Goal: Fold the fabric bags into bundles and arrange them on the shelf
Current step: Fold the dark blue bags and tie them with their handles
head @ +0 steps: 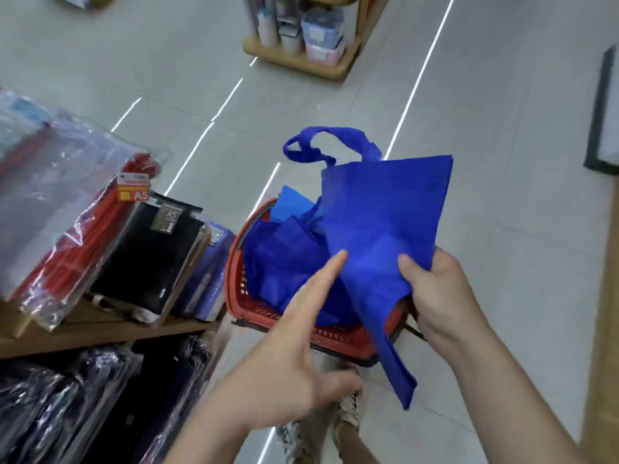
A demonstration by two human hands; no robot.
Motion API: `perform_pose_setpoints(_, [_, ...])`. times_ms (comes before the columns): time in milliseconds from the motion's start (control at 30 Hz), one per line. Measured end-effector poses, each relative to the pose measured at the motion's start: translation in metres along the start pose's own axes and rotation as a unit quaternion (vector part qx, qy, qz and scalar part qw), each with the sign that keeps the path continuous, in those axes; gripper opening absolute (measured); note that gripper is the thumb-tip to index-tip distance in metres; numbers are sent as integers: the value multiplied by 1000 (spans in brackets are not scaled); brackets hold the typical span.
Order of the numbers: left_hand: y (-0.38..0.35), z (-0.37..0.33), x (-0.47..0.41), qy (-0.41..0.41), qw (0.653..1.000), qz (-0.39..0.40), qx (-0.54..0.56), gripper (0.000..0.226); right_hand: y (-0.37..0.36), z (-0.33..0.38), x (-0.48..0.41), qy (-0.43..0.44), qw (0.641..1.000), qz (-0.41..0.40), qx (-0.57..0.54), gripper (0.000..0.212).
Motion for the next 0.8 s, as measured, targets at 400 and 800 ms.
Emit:
perform_pose_setpoints(400, [11,-104,96,33,929,-242,277,99,-25,129,145,-2,963,241,-124,39])
perform_pose_setpoints(800, [95,-113,288,67,720,-566,396,33,-20,108,321,498,577,492,421,120])
Point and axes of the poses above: each hand's wrist, its own x-axis away from the middle knuckle, its own y-axis out of the back of the hand, z = x × y, the point moved 2 cm from there along -x, towards the middle knuckle, and after that the axes turned 13 degrees about -z, right-handed, at the moved point
